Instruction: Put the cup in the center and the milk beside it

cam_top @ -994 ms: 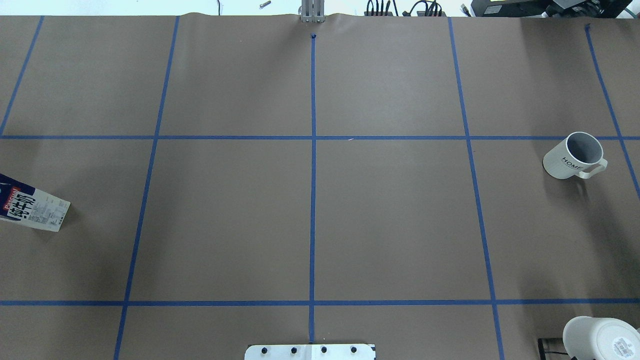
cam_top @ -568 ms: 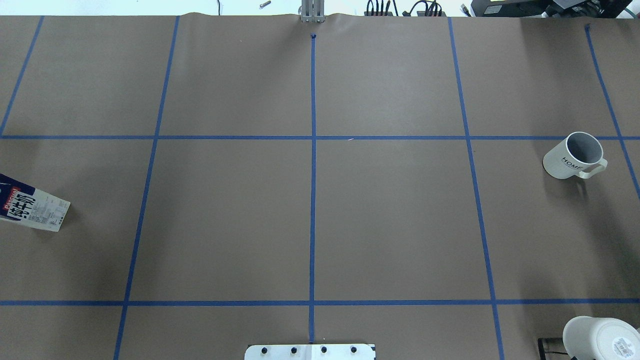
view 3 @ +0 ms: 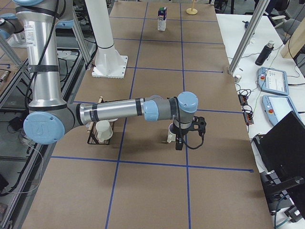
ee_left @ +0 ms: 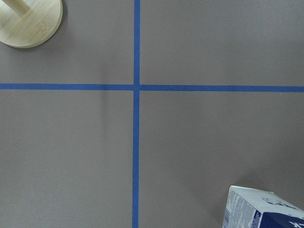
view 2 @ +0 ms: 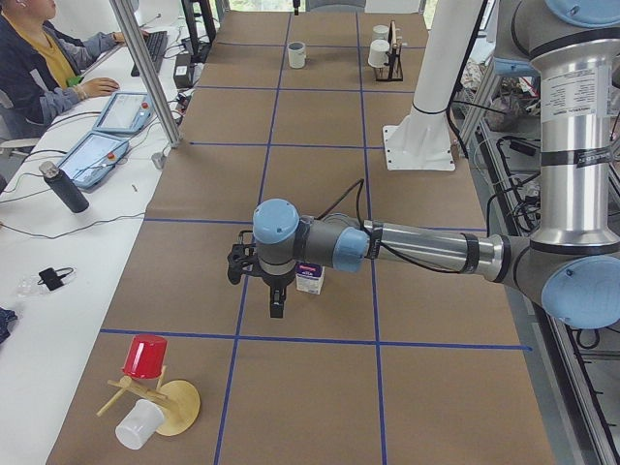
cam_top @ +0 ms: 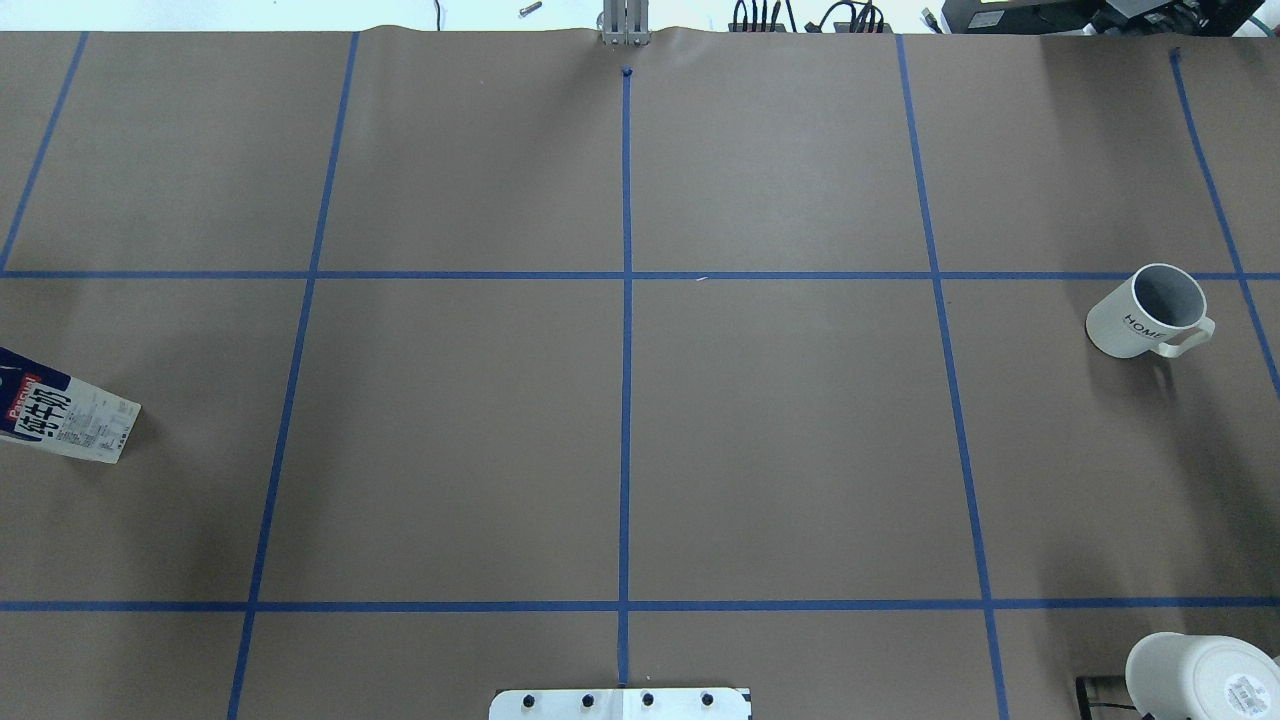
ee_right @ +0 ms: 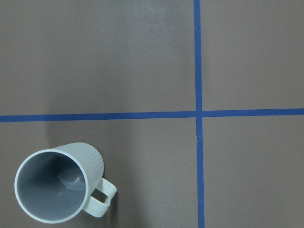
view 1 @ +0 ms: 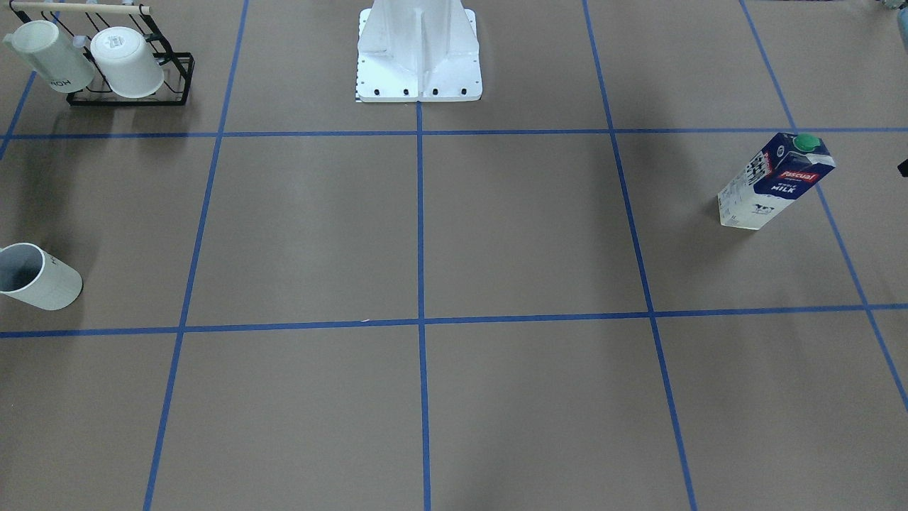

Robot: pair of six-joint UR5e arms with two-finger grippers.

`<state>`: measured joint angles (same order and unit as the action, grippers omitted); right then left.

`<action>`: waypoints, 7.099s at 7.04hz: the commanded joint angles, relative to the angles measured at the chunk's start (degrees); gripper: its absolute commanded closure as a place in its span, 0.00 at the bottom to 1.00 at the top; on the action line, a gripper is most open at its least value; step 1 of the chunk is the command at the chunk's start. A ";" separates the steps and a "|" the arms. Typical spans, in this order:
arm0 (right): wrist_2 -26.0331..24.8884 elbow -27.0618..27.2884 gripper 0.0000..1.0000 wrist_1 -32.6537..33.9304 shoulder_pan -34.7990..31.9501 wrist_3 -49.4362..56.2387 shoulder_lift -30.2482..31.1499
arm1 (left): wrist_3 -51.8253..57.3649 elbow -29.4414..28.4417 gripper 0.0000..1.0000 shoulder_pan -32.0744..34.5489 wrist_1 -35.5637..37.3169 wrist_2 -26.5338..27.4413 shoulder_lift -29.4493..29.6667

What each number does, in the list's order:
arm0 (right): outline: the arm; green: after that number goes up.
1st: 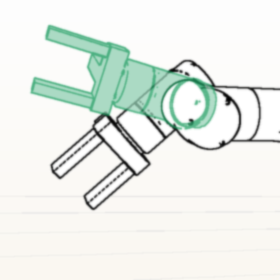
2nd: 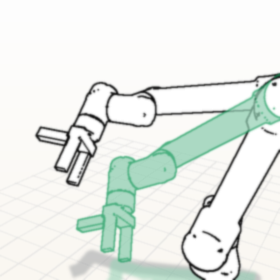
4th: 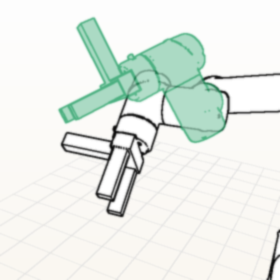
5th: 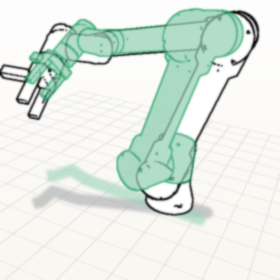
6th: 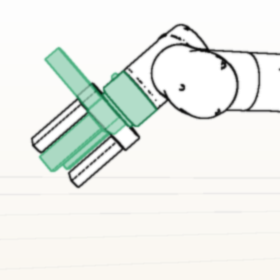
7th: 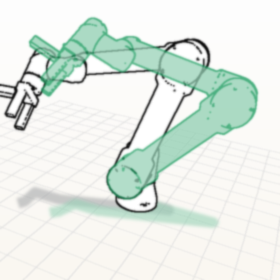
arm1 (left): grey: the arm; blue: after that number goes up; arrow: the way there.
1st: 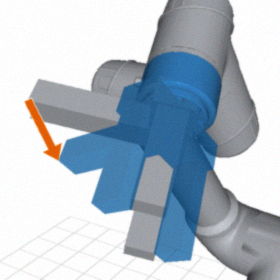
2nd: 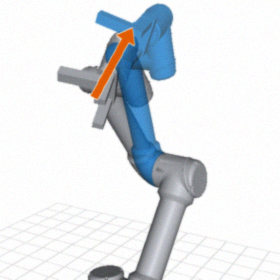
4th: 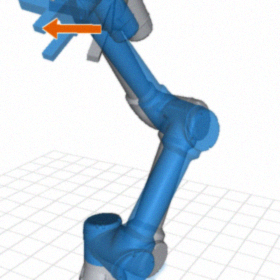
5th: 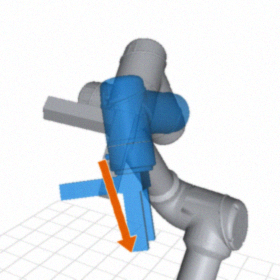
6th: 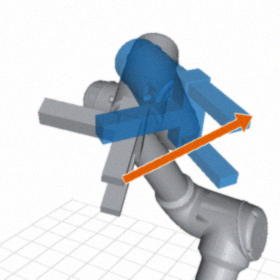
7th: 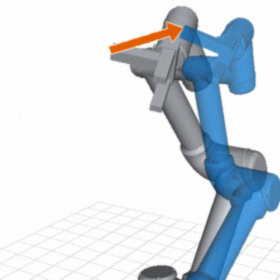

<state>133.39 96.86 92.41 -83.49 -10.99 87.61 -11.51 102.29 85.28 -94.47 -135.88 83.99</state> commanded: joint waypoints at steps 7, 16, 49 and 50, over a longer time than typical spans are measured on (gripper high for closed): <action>0.03 -2.63 0.00 -5.74 7.28 -0.70 -1.30 | -0.27 -0.25 0.02 -0.03 0.07 0.00 0.03; 2.92 -11.27 1.00 -25.52 13.09 -13.44 -3.32 | -0.62 -0.25 0.02 -0.03 0.07 0.00 0.03; -17.20 4.13 0.00 -1.00 42.46 -79.15 -34.87 | -22.83 3.25 0.02 -4.30 0.34 -0.53 4.42; -16.50 9.61 0.00 -0.91 40.01 -73.62 -28.35 | -35.73 5.18 0.02 -8.16 -0.01 -0.35 4.51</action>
<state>116.11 99.09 91.40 -40.69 -90.33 51.33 -32.83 105.27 81.16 -94.17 -136.39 88.05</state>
